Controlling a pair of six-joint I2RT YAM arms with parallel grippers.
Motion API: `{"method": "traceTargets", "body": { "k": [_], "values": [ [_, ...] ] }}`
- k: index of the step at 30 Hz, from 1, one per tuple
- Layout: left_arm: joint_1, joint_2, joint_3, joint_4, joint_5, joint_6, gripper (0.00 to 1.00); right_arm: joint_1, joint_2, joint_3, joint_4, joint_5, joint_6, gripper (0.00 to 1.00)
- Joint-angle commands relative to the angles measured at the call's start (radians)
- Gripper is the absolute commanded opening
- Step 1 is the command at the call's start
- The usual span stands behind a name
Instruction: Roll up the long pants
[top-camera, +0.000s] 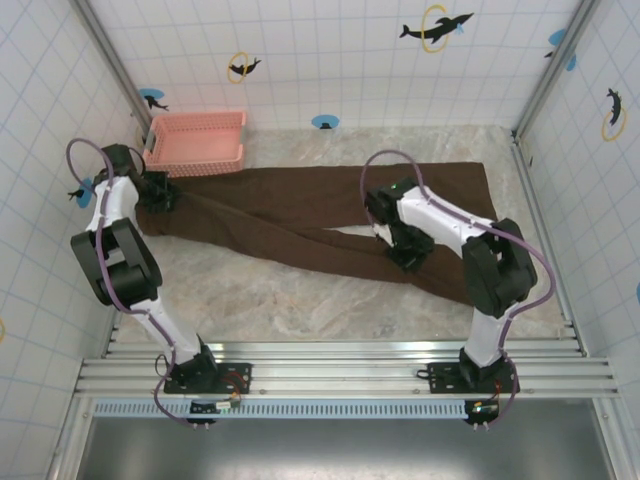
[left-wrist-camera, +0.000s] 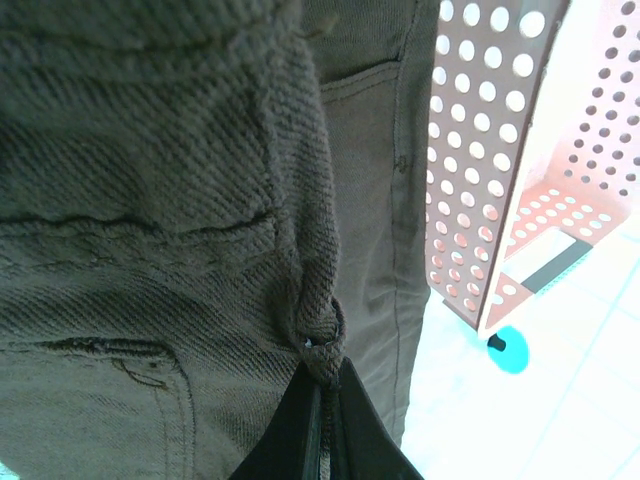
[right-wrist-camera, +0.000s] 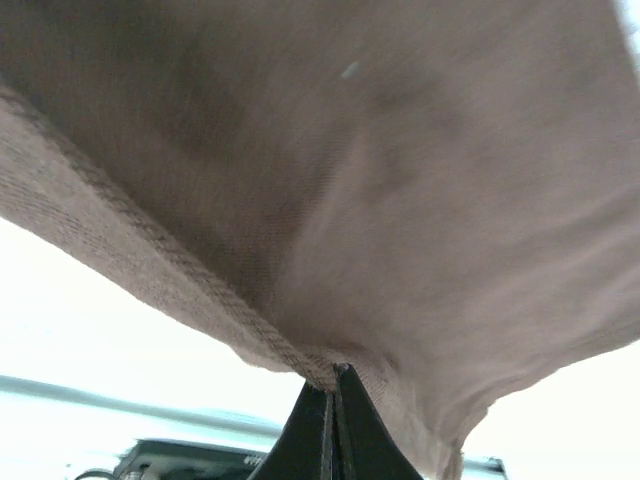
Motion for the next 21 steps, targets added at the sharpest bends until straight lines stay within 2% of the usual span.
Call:
{"method": "traceTargets", "body": {
  "k": [1, 3, 5, 7, 10, 16, 21],
  "values": [
    [0.021, -0.057, -0.013, -0.003, -0.027, -0.024, 0.0, -0.053, 0.011, 0.185, -0.093, 0.095, -0.087, 0.0],
    [0.029, -0.062, -0.019, 0.001, -0.03, -0.025, 0.0, -0.09, 0.064, 0.301, -0.115, 0.101, -0.117, 0.0],
    [0.034, -0.064, -0.021, 0.004, -0.035, -0.027, 0.0, -0.15, 0.116, 0.384, -0.104, 0.025, -0.117, 0.0],
    [0.039, -0.065, -0.02, 0.006, -0.044, -0.028, 0.0, -0.164, 0.168, 0.464, -0.109, 0.075, -0.14, 0.0],
    [0.044, -0.055, -0.006, 0.005, -0.06, -0.023, 0.0, -0.199, 0.231, 0.564, -0.084, 0.052, -0.157, 0.0],
    [0.041, 0.035, 0.086, 0.014, -0.081, -0.007, 0.0, -0.243, 0.392, 0.81, -0.044, -0.074, -0.223, 0.0],
    [0.038, 0.088, 0.127, 0.064, -0.118, -0.038, 0.0, -0.273, 0.461, 0.927, -0.009, -0.128, -0.221, 0.0]
  ]
}}
